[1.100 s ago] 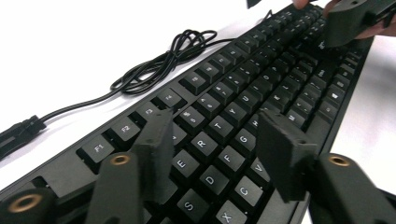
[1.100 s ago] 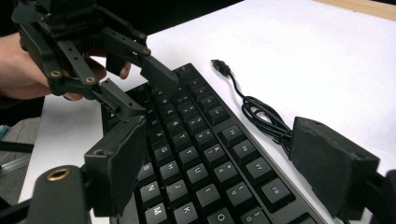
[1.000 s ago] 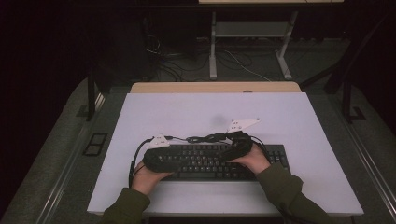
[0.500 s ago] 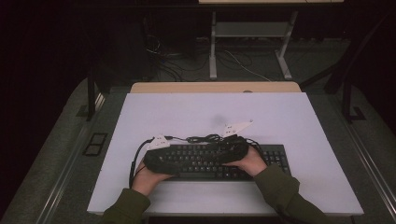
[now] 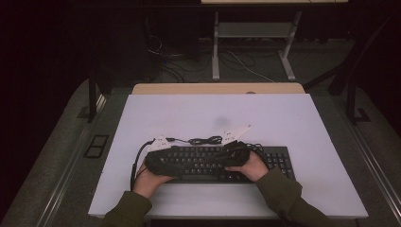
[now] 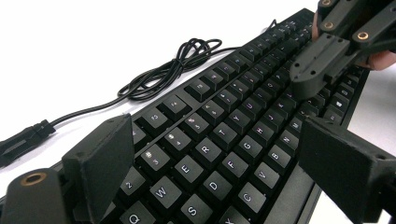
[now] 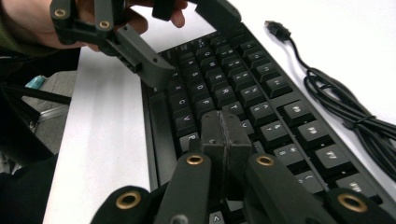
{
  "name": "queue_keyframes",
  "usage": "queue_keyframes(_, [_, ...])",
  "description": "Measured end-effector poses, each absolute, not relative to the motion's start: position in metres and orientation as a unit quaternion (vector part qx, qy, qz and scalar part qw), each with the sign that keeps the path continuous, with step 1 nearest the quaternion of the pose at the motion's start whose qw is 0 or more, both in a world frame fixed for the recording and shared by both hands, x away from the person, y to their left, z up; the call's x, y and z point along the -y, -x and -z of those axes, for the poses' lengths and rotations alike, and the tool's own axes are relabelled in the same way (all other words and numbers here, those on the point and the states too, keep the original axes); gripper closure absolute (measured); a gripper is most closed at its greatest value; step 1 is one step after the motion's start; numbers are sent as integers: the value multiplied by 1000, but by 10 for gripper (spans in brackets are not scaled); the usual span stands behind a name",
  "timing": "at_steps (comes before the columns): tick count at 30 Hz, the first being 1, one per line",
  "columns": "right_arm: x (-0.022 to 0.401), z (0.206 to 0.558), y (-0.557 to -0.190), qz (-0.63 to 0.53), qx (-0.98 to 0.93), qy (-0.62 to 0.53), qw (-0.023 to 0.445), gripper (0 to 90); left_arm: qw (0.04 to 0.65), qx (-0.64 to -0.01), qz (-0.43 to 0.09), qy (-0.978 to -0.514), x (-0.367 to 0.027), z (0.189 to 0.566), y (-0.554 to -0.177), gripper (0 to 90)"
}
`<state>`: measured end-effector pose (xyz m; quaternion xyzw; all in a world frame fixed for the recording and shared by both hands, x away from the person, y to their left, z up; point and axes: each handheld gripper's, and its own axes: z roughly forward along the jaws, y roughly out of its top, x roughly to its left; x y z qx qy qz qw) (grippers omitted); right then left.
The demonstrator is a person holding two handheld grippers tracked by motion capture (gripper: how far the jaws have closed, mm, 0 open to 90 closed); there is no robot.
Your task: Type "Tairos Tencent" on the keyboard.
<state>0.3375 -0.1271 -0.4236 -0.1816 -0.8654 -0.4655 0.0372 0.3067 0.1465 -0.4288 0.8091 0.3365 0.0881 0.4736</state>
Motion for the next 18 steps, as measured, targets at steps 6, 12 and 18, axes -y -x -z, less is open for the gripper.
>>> queue_keyframes(6, [123,427,-335,455,872,177,42,892,470,-338,-90,-811,-146,429,-307,103])
queue_keyframes(12, [119,431,-333,443,878,173,45,892,470,-340,-89,-809,-146,429,-307,103])
queue_keyframes(18, [113,434,-330,429,886,167,45,893,469,-342,-89,-810,-147,430,-307,103])
